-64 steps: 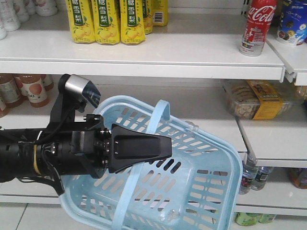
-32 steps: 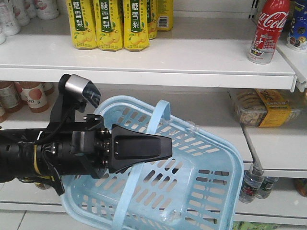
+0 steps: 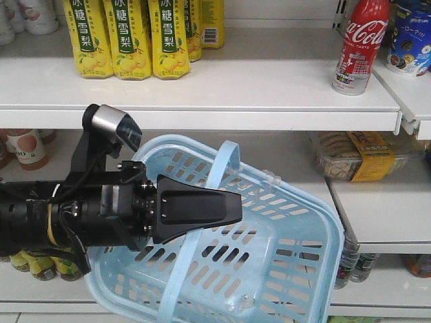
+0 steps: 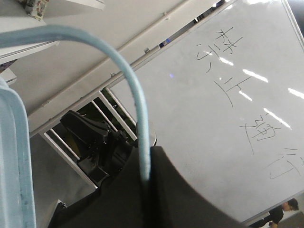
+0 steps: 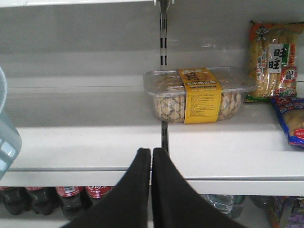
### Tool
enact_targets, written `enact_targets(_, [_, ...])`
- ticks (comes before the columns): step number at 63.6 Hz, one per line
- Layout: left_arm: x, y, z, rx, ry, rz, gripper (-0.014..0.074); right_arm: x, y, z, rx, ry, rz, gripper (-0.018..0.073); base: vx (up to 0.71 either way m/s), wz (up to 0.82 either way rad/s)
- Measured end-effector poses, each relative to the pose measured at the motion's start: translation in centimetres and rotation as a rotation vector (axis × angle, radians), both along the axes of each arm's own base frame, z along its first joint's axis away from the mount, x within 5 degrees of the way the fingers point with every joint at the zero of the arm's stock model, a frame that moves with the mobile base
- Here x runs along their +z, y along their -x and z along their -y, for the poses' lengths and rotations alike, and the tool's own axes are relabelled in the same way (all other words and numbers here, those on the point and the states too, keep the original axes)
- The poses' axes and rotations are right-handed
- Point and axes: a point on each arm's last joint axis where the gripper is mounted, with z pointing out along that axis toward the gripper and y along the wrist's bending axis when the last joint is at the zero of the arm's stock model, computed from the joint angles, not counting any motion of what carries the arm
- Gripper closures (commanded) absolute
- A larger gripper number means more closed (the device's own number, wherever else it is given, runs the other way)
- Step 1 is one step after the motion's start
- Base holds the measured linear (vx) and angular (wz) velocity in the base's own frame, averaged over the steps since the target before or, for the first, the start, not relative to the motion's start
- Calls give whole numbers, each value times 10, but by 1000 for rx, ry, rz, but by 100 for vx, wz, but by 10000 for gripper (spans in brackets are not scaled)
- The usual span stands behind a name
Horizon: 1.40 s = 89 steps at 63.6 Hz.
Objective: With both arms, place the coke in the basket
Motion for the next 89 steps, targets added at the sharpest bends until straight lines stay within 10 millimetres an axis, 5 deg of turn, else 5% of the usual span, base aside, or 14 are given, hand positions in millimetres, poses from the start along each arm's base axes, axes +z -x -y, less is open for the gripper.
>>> enact_targets(89, [0,0,0,0,0,0,603,0,0,0,0,0,0,564,3,-2])
